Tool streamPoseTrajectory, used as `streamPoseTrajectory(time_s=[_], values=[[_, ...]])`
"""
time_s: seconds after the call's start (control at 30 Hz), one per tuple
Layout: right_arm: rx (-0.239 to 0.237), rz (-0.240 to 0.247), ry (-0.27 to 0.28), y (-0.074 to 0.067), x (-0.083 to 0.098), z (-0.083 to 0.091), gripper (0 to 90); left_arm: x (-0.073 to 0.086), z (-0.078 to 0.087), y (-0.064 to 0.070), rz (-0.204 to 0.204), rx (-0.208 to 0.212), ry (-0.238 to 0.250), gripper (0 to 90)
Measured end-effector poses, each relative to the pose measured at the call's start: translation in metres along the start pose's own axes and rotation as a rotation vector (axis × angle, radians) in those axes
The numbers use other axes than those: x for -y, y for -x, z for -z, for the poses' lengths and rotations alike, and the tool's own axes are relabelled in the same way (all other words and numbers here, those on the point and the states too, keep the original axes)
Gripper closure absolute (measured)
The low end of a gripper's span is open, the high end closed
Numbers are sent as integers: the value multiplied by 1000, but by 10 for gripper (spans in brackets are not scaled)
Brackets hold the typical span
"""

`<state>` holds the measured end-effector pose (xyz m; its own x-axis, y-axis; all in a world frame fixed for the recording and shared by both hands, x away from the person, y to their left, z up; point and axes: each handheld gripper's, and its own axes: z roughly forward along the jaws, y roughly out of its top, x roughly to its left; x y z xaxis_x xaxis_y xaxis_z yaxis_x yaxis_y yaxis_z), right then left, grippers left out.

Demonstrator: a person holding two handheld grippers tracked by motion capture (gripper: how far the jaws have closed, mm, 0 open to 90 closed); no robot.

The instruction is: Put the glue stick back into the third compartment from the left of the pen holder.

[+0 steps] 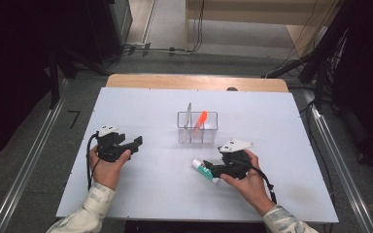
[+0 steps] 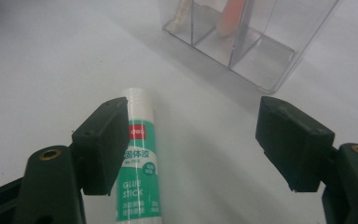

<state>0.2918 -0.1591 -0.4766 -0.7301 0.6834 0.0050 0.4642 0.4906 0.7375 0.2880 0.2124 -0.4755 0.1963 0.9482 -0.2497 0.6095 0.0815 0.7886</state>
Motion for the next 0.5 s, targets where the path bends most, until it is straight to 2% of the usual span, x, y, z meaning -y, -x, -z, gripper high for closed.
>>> streamPoseTrajectory(time_s=[0.5], values=[[-15, 37, -13, -15, -1, -15, 255, 0, 0, 0, 0, 1, 0, 286]])
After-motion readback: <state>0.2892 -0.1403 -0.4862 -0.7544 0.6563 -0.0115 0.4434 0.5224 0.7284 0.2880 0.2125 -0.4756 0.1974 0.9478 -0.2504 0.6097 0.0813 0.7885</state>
